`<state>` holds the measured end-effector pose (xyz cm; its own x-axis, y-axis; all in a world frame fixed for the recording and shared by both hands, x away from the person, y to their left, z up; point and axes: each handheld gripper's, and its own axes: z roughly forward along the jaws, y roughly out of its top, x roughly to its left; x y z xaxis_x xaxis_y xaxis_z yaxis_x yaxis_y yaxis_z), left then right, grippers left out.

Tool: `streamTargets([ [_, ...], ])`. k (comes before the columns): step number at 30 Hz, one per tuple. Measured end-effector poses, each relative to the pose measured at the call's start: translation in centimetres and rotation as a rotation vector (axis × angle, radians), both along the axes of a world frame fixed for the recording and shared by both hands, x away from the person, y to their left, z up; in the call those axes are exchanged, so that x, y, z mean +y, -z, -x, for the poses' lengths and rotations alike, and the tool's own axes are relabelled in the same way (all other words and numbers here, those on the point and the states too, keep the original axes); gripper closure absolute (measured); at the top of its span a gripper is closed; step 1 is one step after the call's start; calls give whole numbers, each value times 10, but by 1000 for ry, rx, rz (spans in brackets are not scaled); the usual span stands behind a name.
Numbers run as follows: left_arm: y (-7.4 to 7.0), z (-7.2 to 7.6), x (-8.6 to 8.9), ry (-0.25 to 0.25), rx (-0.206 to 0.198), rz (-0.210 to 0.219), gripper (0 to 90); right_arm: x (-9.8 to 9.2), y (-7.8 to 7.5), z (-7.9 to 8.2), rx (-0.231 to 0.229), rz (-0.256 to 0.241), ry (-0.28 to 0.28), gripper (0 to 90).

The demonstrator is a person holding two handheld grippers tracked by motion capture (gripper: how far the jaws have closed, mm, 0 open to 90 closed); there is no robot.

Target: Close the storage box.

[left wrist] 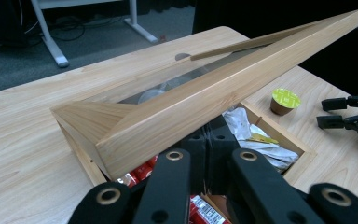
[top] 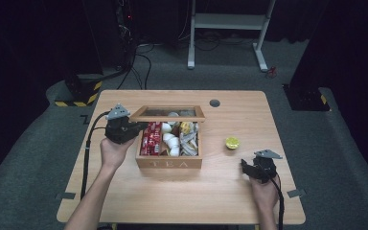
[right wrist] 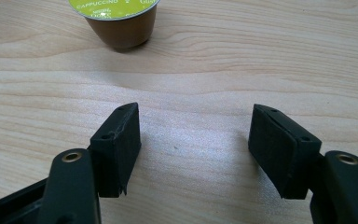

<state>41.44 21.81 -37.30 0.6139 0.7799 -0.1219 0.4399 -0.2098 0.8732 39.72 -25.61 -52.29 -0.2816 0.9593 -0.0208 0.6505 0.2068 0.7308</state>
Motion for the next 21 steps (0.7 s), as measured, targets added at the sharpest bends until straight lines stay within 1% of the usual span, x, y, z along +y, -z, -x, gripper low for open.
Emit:
streamTargets([
  [1, 1, 0, 0, 2, -4, -4, 884, 0, 0, 0, 0, 0, 0, 339],
  [4, 2, 2, 0, 3, 0, 4, 884, 0, 0, 0, 0, 0, 0, 340],
  [6, 3, 4, -1, 5, -4, -8, 883, 0, 0, 0, 0, 0, 0, 339],
  [8, 5, 5, -2, 7, -6, -10, 882, 0, 0, 0, 0, 0, 0, 339],
  [10, 7, 7, -2, 7, -5, -5, 881, 0, 0, 0, 0, 0, 0, 339],
  [11, 8, 7, -2, 8, -9, -10, 881, 0, 0, 0, 0, 0, 0, 337],
  [12, 9, 8, -2, 9, -2, -1, 881, 0, 0, 0, 0, 0, 0, 337],
  [18, 14, 12, -3, 5, -10, -9, 877, 0, 0, 0, 0, 1, 0, 337],
  [21, 16, 14, -3, 3, -8, -5, 876, 0, 0, 0, 0, 1, -1, 336],
])
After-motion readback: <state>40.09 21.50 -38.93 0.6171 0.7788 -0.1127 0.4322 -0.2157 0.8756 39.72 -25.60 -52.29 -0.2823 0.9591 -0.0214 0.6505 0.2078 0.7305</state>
